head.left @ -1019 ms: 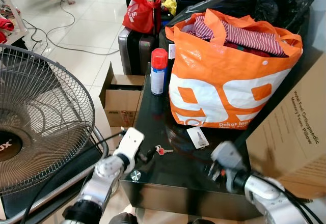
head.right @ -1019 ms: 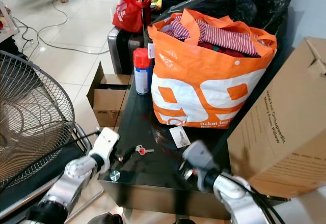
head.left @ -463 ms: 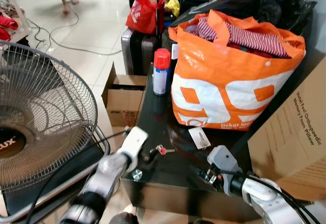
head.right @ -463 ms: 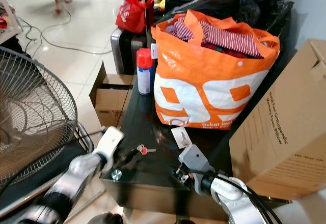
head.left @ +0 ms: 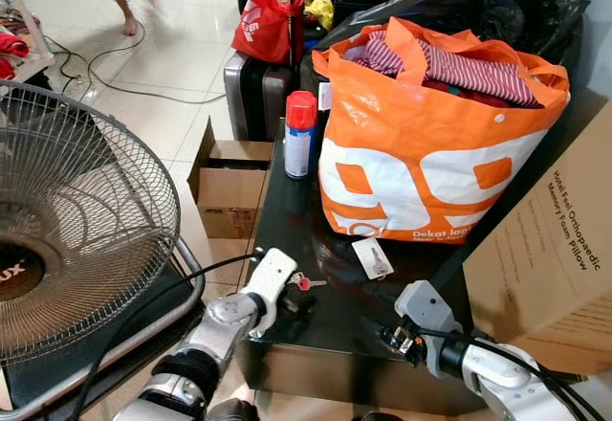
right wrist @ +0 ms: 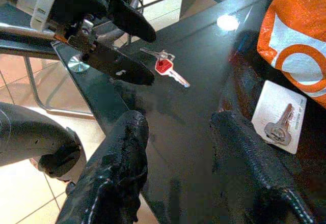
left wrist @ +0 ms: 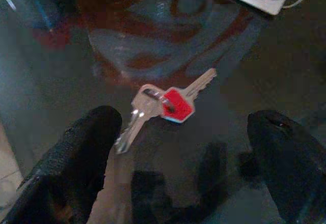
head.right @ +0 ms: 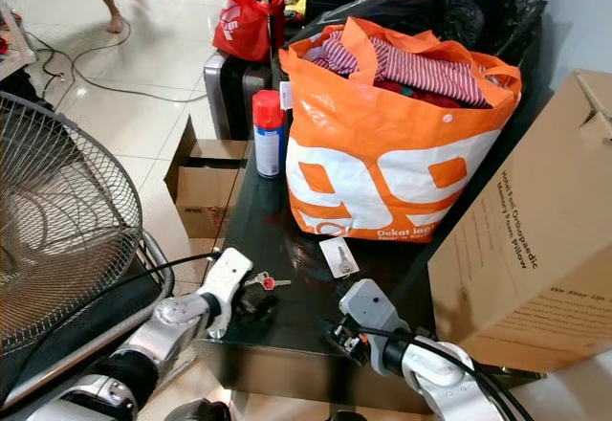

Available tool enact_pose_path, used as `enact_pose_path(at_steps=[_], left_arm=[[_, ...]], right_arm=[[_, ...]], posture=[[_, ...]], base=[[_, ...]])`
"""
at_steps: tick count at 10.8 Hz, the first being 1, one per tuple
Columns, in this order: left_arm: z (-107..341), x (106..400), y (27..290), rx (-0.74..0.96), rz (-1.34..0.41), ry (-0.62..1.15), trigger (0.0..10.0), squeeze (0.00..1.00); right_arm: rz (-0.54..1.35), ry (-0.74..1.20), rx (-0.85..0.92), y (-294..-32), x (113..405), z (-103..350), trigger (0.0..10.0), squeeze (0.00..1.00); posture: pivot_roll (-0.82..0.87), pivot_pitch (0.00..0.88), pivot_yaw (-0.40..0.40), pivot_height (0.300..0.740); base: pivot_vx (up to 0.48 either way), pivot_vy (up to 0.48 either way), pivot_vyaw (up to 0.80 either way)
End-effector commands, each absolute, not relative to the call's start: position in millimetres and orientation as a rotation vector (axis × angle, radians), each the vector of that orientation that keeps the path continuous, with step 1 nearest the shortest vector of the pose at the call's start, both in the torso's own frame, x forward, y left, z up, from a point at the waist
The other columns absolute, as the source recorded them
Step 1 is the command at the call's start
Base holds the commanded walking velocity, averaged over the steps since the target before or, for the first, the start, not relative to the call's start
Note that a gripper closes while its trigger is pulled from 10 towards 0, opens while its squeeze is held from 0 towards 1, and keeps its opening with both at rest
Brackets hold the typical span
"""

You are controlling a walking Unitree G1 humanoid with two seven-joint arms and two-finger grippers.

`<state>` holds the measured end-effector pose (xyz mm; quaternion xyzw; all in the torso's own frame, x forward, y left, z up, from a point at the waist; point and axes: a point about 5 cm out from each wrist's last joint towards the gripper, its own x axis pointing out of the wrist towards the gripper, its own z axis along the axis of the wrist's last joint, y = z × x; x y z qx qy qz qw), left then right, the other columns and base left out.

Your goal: Hang keys on a hook

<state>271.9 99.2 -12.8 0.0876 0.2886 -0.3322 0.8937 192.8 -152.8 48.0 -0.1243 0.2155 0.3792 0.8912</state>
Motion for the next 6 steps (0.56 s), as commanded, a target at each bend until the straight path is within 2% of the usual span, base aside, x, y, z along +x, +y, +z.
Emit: enact_pose_path(at_steps=[1,6], left_arm=[[-12,273,93,0.181,-0.718,0.596,10.0,0.0],[-15,270,82,0.194,-0.778,0.629,10.0,0.0]], right_arm=[[0.78,0.458,-0.271,-155,191,49,10.0,0.0],[0.78,0.472,-0.276,-157,186,50,10.0,0.0]], posture=[[-0.23,0.101,0.002,0.74],[-0.26,0.129,-0.006,0.74]], base=[[0.0,0.0,0.0],[0.0,0.0,0.0]])
